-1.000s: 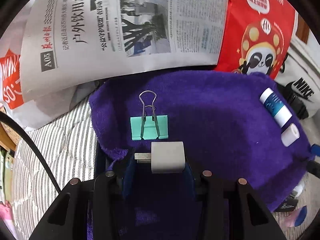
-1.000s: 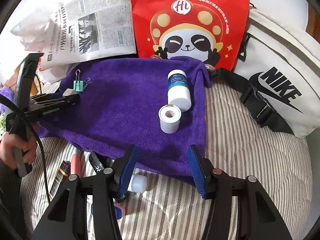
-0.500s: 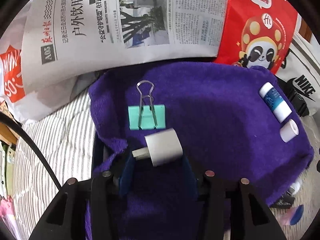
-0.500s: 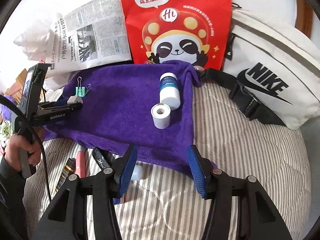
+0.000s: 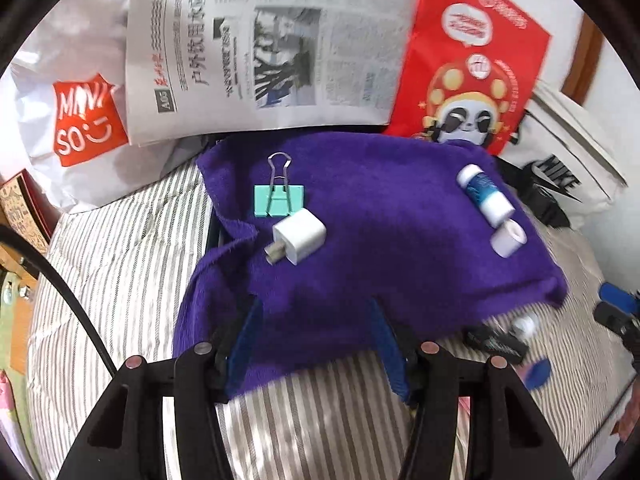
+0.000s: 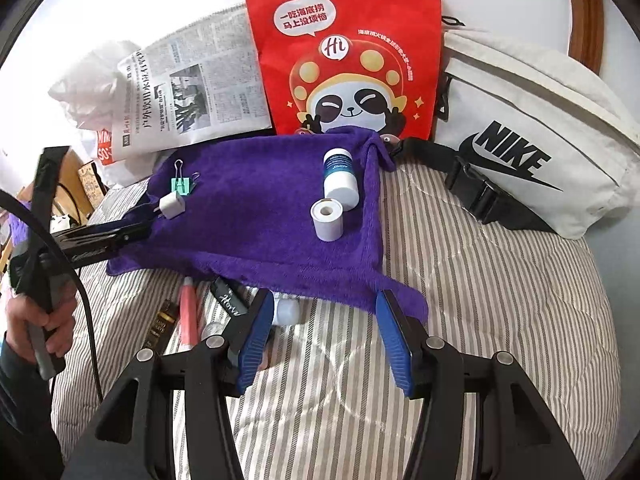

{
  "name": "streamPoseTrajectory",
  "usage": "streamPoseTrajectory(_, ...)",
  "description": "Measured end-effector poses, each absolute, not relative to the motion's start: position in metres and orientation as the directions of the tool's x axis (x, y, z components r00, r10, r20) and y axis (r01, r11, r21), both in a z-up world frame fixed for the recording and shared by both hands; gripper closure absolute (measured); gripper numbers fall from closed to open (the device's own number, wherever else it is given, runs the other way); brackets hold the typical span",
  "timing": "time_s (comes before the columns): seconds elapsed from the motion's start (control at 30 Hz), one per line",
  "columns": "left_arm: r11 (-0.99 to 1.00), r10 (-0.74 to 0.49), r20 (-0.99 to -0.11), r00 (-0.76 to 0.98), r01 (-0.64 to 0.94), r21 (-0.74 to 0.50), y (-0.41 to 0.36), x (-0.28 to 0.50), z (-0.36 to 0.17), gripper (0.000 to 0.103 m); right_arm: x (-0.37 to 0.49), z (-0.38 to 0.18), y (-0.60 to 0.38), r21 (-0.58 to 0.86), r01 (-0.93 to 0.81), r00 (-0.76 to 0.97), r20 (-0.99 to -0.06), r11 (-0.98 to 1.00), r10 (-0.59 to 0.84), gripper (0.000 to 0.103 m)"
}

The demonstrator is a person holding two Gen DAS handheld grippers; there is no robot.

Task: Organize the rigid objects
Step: 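Lower the charger onto the towel beside the clip and open the left tool, then grasp the gold Grand Reserve box with the left tool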

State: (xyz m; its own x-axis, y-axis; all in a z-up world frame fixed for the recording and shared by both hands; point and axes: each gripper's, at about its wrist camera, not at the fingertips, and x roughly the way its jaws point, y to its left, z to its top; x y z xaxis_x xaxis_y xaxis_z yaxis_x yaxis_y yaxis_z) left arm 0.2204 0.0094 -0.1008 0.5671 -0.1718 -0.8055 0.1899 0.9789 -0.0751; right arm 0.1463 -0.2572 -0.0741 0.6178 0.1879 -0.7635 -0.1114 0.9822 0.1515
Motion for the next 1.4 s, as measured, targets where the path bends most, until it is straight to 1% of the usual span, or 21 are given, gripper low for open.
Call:
streamPoseTrajectory(0.07,0.978,-0.168,-0.802,0.573,0.201,-0.062,0.008,0.214,-0.099,0.049,0.142,-0.073,-0.257,0.155,-0.114,0.618,-0.762,0.981,0.193,0.05)
streamPoseTrajectory(0.17,0.973,-0.191,-0.812,0.551,0.216,-0.082,0.006,0.202,-0.103,0.049,0.135,-0.073,-0.257,0.155,-0.119,0.62,-0.76,0.981,0.195,0.049)
streamPoseTrajectory(0.3,0.971,-0.193,-0.826,0.529,0.227,-0.081,-0.002,0.183,-0.116,0.049,0.128,-0.074,-0.261,0.138,-0.11,0.623,-0.762,0.984,0.176,0.048)
streamPoseTrajectory(0.47,0.96,-0.233,-0.84,0.489,0.252,-0.12,-0.021,0.167,-0.132,0.049,0.121,-0.077,-0.278,0.146,-0.078,0.618,-0.769,0.986,0.163,0.048)
streamPoseTrajectory(0.63,0.961,-0.194,-0.861,0.471,0.268,-0.07,-0.042,0.161,-0.144,0.049,0.114,-0.074,-0.293,0.176,-0.049,0.628,-0.76,0.983,0.167,0.048)
streamPoseTrajectory(0.7,0.962,-0.149,-0.856,0.494,0.274,-0.009,-0.049,0.157,-0.146,0.05,0.113,-0.074,-0.296,0.185,-0.046,0.631,-0.756,0.982,0.172,0.047)
streamPoseTrajectory(0.73,0.961,-0.132,-0.854,0.503,0.277,0.014,-0.051,0.155,-0.147,0.053,0.112,-0.074,-0.296,0.188,-0.046,0.632,-0.755,0.981,0.174,0.046)
streamPoseTrajectory(0.77,0.959,-0.135,-0.849,0.51,0.284,0.018,-0.052,0.15,-0.146,0.059,0.111,-0.074,-0.297,0.188,-0.047,0.632,-0.755,0.981,0.175,0.046)
streamPoseTrajectory(1.0,0.959,-0.138,-0.852,0.505,0.283,0.012,-0.048,0.145,-0.145,0.06,0.113,-0.084,-0.295,0.203,-0.059,0.615,-0.764,0.977,0.195,0.045)
streamPoseTrajectory(1.03,0.959,-0.138,-0.849,0.509,0.282,0.013,-0.049,0.146,-0.145,0.061,0.114,-0.086,-0.294,0.204,-0.061,0.609,-0.768,0.977,0.199,0.045)
streamPoseTrajectory(1.07,0.959,-0.143,-0.845,0.516,0.284,0.011,-0.049,0.148,-0.145,0.07,0.114,-0.088,-0.292,0.204,-0.064,0.604,-0.771,0.977,0.2,0.045)
streamPoseTrajectory(1.1,0.959,-0.148,-0.843,0.517,0.285,0.007,-0.049,0.148,-0.144,0.076,0.114,-0.09,-0.291,0.2,-0.067,0.599,-0.775,0.977,0.2,0.045)
streamPoseTrajectory(1.13,0.959,-0.146,-0.845,0.515,0.284,0.008,-0.049,0.149,-0.144,0.08,0.114,-0.091,-0.289,0.195,-0.071,0.595,-0.779,0.978,0.198,0.045)
streamPoseTrajectory(1.3,0.964,-0.147,-0.843,0.518,0.265,-0.005,-0.03,0.152,-0.144,0.08,0.113,-0.093,-0.282,0.193,-0.095,0.595,-0.776,0.977,0.211,0.045)
streamPoseTrajectory(1.4,0.968,-0.187,-0.838,0.513,0.242,-0.068,-0.013,0.156,-0.144,0.079,0.115,-0.096,-0.273,0.193,-0.116,0.592,-0.774,0.974,0.224,0.045)
